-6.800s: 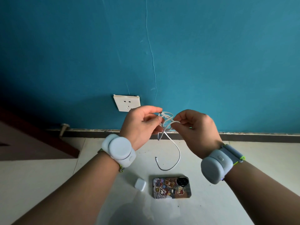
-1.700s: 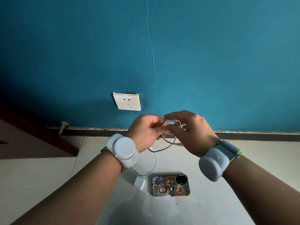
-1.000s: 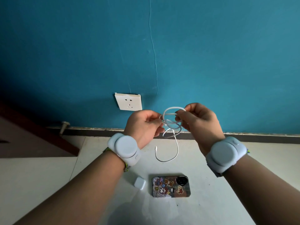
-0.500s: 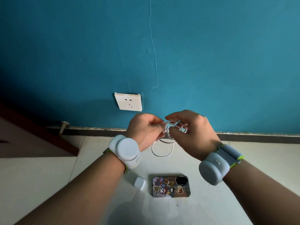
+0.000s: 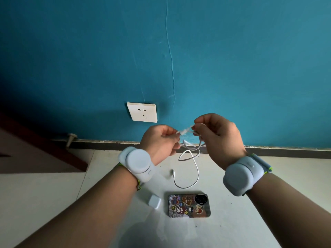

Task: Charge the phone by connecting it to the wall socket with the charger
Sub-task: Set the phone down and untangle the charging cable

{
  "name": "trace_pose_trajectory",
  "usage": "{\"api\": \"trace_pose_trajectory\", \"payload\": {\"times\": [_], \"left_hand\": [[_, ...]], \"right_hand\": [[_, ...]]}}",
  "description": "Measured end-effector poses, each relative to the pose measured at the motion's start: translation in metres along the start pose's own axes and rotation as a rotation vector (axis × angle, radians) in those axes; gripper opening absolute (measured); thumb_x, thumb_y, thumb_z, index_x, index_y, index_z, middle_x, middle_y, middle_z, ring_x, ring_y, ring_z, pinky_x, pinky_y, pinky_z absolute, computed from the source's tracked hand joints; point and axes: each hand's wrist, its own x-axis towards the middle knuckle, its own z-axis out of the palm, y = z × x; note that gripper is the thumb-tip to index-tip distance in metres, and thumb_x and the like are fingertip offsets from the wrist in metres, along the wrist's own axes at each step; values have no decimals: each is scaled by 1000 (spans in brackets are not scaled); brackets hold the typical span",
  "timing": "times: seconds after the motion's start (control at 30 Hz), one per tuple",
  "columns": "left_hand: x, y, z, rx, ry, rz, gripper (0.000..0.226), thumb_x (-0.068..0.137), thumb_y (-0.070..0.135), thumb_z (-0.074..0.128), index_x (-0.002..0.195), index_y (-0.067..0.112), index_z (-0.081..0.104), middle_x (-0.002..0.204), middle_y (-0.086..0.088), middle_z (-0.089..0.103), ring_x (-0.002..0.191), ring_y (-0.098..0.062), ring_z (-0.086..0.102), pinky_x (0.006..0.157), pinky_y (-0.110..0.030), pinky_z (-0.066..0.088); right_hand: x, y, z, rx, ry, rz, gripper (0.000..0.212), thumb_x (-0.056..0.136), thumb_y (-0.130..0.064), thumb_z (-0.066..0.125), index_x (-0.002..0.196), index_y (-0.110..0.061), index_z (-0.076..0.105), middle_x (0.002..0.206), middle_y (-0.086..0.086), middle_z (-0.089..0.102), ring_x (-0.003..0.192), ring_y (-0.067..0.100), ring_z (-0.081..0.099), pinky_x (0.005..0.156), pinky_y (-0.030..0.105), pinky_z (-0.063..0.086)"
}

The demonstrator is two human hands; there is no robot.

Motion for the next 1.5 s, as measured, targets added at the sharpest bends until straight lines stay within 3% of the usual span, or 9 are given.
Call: {"api": "trace_pose_trajectory", "payload": {"times": [0.17,0.3,0.57,0.67,0.8,0.9,1.1,1.23,1.5], "left_hand": [[-3,5,-3,-102,-31,-44,10,95,8,59,98,0,65,87,-16,72,72,-27,70,68,-37,61],[-5,6,-3,-92,-35,-33,8,94,7,60,95,3,66,85,-15,73,70,-28,72,68,-40,61],[-5,5,-3,-35,-34,-3,10,92,7,60,87,9,69,86,-14,75,65,-25,71,60,-33,58],[-5,4,-3,-36,-22,-3,9,92,8,61,89,9,68,87,-14,75,66,-26,71,58,-31,57],[-3,4,-4,-47,-1,-9,10,92,9,61,88,9,69,87,-13,76,65,-25,72,55,-28,56],[-1,4,-4,-58,15,-16,9,93,9,60,89,10,69,86,-12,77,64,-24,71,51,-25,55],[0,4,-5,-65,20,4,10,93,9,59,92,9,69,84,-11,77,61,-23,69,53,-27,56],[0,4,-4,-71,8,21,11,94,10,58,94,10,68,84,-10,77,65,-27,70,64,-36,59],[3,4,-7,-169,25,13,13,97,12,54,91,16,64,68,-4,69,65,-28,70,65,-44,62]], "right_hand": [[1,-1,1,137,-17,89,15,86,-8,65,80,-22,66,74,3,75,68,13,72,74,35,56],[0,-2,0,109,-36,90,16,85,-8,65,81,-23,66,76,7,74,69,16,72,76,41,57],[-5,1,1,-57,-104,12,17,80,-16,72,88,-30,72,67,-8,65,57,11,54,59,25,46],[-2,0,-1,-45,-49,18,10,82,-19,71,80,-29,72,67,-5,69,60,11,62,63,25,52],[5,2,-3,118,1,140,15,83,-10,67,76,-23,68,65,-3,66,67,18,72,72,41,60],[7,4,-5,212,28,192,20,84,-5,62,76,-23,67,70,1,65,65,19,72,66,36,57],[2,6,-2,-46,-69,132,17,83,-18,67,91,-33,68,85,-10,70,80,20,71,79,37,56],[-3,6,2,-188,-144,122,34,79,-19,70,105,-41,65,100,-16,70,84,14,68,81,29,53],[6,11,-2,-28,-40,197,13,81,-10,68,79,-23,66,66,-3,71,69,23,72,73,48,60]]}}
